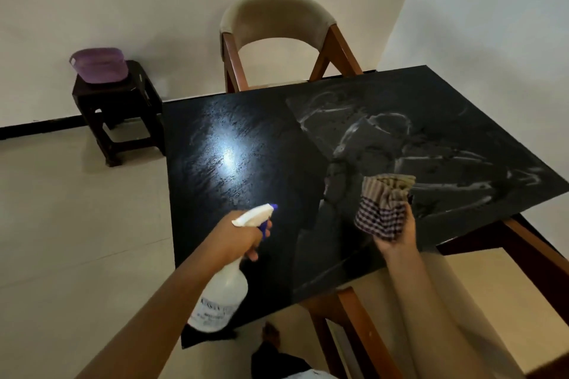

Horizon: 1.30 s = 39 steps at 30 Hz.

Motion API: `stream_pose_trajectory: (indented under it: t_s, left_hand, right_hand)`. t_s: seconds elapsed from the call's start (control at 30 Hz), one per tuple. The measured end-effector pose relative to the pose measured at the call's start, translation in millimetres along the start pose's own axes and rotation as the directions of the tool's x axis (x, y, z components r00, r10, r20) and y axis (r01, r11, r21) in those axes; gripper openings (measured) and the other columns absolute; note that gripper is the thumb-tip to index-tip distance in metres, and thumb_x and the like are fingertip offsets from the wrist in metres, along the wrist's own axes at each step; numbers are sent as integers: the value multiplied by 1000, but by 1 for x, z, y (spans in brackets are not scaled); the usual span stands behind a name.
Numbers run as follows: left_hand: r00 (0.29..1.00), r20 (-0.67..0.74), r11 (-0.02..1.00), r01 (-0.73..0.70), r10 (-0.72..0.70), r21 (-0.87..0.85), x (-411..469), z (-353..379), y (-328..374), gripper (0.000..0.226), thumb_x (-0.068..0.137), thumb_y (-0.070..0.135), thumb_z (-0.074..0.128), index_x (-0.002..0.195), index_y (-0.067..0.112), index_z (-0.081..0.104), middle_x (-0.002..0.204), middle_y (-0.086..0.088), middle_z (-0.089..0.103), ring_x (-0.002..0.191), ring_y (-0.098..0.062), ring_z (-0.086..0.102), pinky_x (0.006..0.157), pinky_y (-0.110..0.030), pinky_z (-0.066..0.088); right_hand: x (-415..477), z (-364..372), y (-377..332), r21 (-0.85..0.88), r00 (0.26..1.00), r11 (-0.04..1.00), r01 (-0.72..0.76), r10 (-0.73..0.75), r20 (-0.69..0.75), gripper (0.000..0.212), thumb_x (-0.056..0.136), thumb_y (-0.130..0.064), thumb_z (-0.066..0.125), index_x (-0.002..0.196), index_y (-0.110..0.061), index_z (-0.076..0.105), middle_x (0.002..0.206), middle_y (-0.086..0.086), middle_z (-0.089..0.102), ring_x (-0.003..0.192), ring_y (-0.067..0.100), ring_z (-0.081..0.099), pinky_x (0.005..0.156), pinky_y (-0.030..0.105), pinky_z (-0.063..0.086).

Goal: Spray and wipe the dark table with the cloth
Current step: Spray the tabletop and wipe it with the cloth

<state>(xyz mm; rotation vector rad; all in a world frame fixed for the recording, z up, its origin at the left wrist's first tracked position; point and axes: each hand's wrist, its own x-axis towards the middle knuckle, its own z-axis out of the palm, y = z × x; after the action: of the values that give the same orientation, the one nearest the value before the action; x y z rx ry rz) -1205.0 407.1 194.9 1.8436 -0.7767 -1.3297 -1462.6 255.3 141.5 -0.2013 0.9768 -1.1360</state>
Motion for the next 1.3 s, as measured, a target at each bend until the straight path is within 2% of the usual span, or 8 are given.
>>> stream_pose_trajectory:
  t_s: [0.27, 0.33, 0.43, 0.6, 0.73, 0.87, 1.1, 1.3]
  left_hand:
    - [987, -86, 964, 150, -134, 220, -61, 52, -61, 14, 83, 9, 59, 90, 20, 63, 83, -6, 65, 63, -20, 63, 71, -37, 57]
    - [971, -187, 953, 193, -151, 232, -67, 60, -72, 24, 86, 15, 62, 109, 18, 62, 83, -3, 63, 72, -20, 64, 76, -37, 56]
    - [941, -295, 956, 227, -166, 184, -77, 66, -81, 38, 87, 20, 64, 124, 13, 55, 95, -6, 61, 91, -25, 65, 84, -39, 57]
    - [956, -284, 996, 82, -69, 33, -92, 59, -80, 25, 85, 5, 61, 107, 16, 65, 96, -13, 67, 86, -25, 65, 78, -40, 58]
    - [944, -317, 994, -105, 93, -22, -105, 45, -69, 31, 80, -7, 53, 93, 16, 69, 86, -17, 68, 54, -13, 57, 56, -24, 50]
    - [913, -368, 980, -197, 178, -15, -97, 30, -59, 34, 69, 5, 51, 97, 12, 69, 88, -15, 69, 52, -15, 56, 57, -24, 50]
    - [859, -449, 957, -289, 245, -31, -71, 19, -45, 42, 77, -18, 46, 101, 8, 69, 86, 9, 73, 51, -7, 55, 56, -10, 47]
    - [851, -449, 938, -338, 271, -74, -46, 17, -29, 34, 70, 2, 53, 89, 24, 70, 89, 11, 73, 76, -12, 64, 66, -12, 51]
  right_hand:
    - [-59, -52, 3, -26, 993, 1000, -10, 13, 119, 15, 73, -34, 74, 74, -20, 79, 82, 1, 76, 74, 18, 72, 64, 33, 59]
    - [-61, -55, 6, -60, 987, 998, 9, 0, 158, 50, 36, -36, 93, 80, -18, 80, 94, 4, 75, 83, 19, 72, 83, 37, 54]
    - [-66, -47, 12, -304, 996, 950, 77, -60, 65, 41, 68, -29, 79, 107, -19, 72, 108, 5, 71, 98, 21, 67, 87, 33, 47]
    - [-57, -41, 59, -877, 923, 295, 380, -186, 337, 26, 95, -30, 54, 121, -30, 58, 109, -5, 65, 101, 10, 61, 93, 35, 48]
    - [-49, -54, 123, -422, 548, -458, 783, 187, 815, 49, 79, -32, 54, 126, -18, 58, 133, 3, 58, 124, 18, 51, 105, 36, 35]
    - [-21, -49, 121, -297, 513, -524, 798, 333, 791, 72, 80, -53, 42, 146, -23, 37, 155, -3, 31, 143, 14, 24, 115, 41, 14]
    - [26, -21, 104, -551, 758, -654, 518, 54, 650, 72, 87, -51, 42, 150, -19, 26, 159, 3, 19, 146, 20, 15, 115, 48, 11]
    - [-32, -70, 126, -274, 511, -569, 776, 312, 801, 73, 81, -53, 45, 147, -25, 34, 155, -1, 31, 143, 17, 26, 114, 44, 14]
